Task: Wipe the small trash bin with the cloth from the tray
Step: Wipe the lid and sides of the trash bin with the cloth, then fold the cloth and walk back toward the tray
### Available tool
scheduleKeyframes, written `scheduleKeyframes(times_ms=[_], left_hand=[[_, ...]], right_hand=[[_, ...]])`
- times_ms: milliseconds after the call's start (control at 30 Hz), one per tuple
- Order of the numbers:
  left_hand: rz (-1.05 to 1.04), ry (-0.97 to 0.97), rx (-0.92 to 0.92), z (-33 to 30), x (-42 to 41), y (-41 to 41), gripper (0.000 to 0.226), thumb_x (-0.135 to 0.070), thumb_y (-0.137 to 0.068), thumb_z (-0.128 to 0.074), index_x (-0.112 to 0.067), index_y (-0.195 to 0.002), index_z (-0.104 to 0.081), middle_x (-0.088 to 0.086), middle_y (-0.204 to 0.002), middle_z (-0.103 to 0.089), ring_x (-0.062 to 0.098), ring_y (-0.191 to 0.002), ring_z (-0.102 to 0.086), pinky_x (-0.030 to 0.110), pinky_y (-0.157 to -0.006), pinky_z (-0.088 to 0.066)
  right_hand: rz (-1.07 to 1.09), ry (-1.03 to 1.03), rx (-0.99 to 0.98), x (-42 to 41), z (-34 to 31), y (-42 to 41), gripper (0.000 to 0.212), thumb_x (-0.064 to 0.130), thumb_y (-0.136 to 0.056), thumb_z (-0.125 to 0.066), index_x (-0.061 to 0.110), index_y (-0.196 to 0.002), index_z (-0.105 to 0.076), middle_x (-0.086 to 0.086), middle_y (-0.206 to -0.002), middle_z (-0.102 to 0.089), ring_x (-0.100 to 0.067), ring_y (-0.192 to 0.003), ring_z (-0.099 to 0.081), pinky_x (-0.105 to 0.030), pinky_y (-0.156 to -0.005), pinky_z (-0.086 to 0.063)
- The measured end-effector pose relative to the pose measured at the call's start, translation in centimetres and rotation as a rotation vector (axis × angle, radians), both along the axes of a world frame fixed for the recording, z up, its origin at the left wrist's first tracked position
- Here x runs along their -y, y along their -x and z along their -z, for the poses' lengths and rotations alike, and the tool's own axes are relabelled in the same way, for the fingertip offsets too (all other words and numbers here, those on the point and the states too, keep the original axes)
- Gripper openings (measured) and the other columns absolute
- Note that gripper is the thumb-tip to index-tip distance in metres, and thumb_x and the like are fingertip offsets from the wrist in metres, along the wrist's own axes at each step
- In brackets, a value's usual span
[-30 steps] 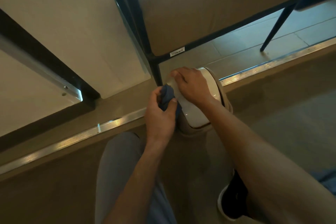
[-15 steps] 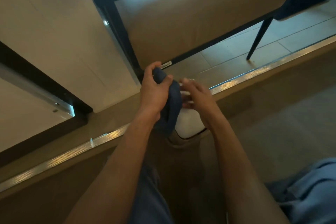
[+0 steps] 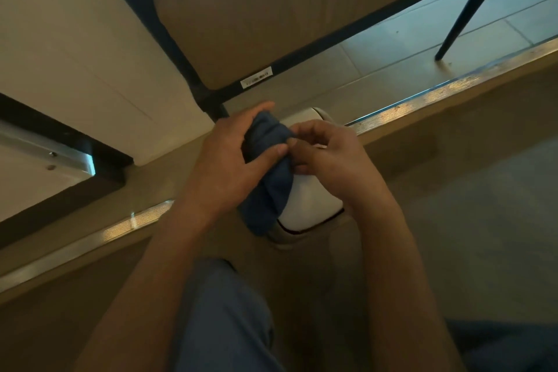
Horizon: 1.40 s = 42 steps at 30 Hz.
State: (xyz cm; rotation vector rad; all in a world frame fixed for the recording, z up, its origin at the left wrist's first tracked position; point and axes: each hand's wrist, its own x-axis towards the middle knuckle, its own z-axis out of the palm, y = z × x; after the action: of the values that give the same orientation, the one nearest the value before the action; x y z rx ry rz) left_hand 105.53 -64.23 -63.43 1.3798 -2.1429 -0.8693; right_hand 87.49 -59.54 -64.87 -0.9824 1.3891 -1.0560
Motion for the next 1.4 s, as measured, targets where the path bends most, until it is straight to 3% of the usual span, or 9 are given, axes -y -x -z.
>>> scheduleKeyframes(times_ms=[200, 400, 533, 667, 800, 933, 1067, 1200, 1400], left_hand=[[-0.091, 0.197, 0.161, 1.8, 0.2, 0.5, 0.038, -0.064, -0.091, -0.057, -0.028, -0.098, -0.057, -0.005, -0.098, -0.047, 0.013, -0.096, -0.042, 0.008, -0.079, -0.029], [-0.086, 0.186, 0.162, 1.1, 0.1, 1.0, 0.043, -0.051, -0.095, -0.062, -0.009, -0.106, -0.065, 0.009, -0.116, -0.056, 0.019, -0.107, -0.048, 0.011, -0.087, -0.033], [-0.106, 0.101, 0.12, -0.7, -0.3, 2.1, 0.032, -0.046, -0.098, -0.06, -0.015, -0.092, -0.058, 0.001, -0.094, -0.055, 0.012, -0.095, -0.046, 0.012, -0.082, -0.032], [-0.147, 0.006, 0.115, -4.5, -1.4, 3.2, 0.025, -0.046, -0.099, -0.058, -0.023, -0.093, -0.052, -0.009, -0.086, -0.047, 0.004, -0.083, -0.039, 0.011, -0.071, -0.031], [-0.183, -0.093, 0.08, -9.8, -2.8, 3.9, 0.028, -0.043, -0.099, -0.061, -0.015, -0.103, -0.061, -0.008, -0.091, -0.053, 0.007, -0.083, -0.048, 0.012, -0.07, -0.034], [-0.201, -0.181, -0.001, -17.0, -3.5, 4.7, 0.032, -0.046, -0.099, -0.06, -0.015, -0.108, -0.062, 0.0, -0.093, -0.06, 0.015, -0.079, -0.057, 0.027, -0.066, -0.047], [-0.184, -0.249, -0.081, -25.9, -3.8, 6.5, 0.028, -0.044, -0.102, -0.055, -0.017, -0.111, -0.059, -0.001, -0.096, -0.058, 0.013, -0.081, -0.057, 0.025, -0.067, -0.047], [-0.176, -0.283, -0.168, -34.6, -4.0, 8.6, 0.022, -0.037, -0.104, -0.053, -0.017, -0.113, -0.058, -0.006, -0.094, -0.057, 0.005, -0.08, -0.057, 0.016, -0.068, -0.044], [-0.193, -0.312, -0.313, -47.2, -3.9, 11.9, 0.019, -0.025, -0.106, -0.05, -0.011, -0.115, -0.059, -0.003, -0.088, -0.063, 0.009, -0.075, -0.064, 0.016, -0.06, -0.047]], right_hand=[[0.119, 0.039, -0.124, 0.4, 1.1, -0.5, 0.012, 0.03, -0.094, -0.061, 0.042, -0.092, -0.063, 0.009, -0.098, -0.071, -0.012, -0.095, -0.071, -0.044, -0.085, -0.061], [0.114, -0.104, -0.109, 1.5, -0.4, -1.1, 0.011, 0.036, -0.084, -0.057, 0.039, -0.093, -0.063, 0.004, -0.095, -0.073, -0.014, -0.093, -0.072, -0.046, -0.085, -0.06], [0.183, -0.191, -0.049, 1.7, -2.5, -1.5, 0.017, 0.019, -0.096, -0.057, 0.035, -0.094, -0.061, 0.003, -0.096, -0.071, -0.012, -0.092, -0.07, -0.044, -0.086, -0.06], [0.189, -0.25, -0.037, 1.5, -6.2, -1.2, 0.011, 0.028, -0.091, -0.056, 0.035, -0.098, -0.061, -0.001, -0.103, -0.069, -0.018, -0.099, -0.069, -0.05, -0.086, -0.059], [0.15, -0.304, -0.022, 0.7, -11.5, -0.3, 0.013, 0.032, -0.087, -0.053, 0.035, -0.099, -0.06, -0.002, -0.107, -0.069, -0.019, -0.102, -0.068, -0.052, -0.088, -0.059], [0.057, -0.34, -0.042, -0.2, -18.6, 1.3, 0.012, 0.038, -0.09, -0.053, 0.04, -0.099, -0.06, 0.004, -0.108, -0.069, -0.019, -0.105, -0.068, -0.053, -0.089, -0.058], [0.02, -0.335, -0.042, -0.4, -27.2, 3.6, 0.01, 0.037, -0.093, -0.053, 0.04, -0.101, -0.059, 0.001, -0.109, -0.07, -0.02, -0.106, -0.067, -0.056, -0.091, -0.056], [0.006, -0.289, -0.022, -0.4, -36.0, 6.3, 0.013, 0.023, -0.1, -0.053, 0.035, -0.1, -0.058, -0.004, -0.11, -0.069, -0.017, -0.105, -0.066, -0.042, -0.09, -0.057], [-0.021, -0.192, 0.107, -0.2, -48.9, 10.3, 0.019, 0.008, -0.107, -0.043, 0.022, -0.114, -0.054, -0.005, -0.09, -0.059, -0.008, -0.08, -0.059, -0.025, -0.071, -0.05]])
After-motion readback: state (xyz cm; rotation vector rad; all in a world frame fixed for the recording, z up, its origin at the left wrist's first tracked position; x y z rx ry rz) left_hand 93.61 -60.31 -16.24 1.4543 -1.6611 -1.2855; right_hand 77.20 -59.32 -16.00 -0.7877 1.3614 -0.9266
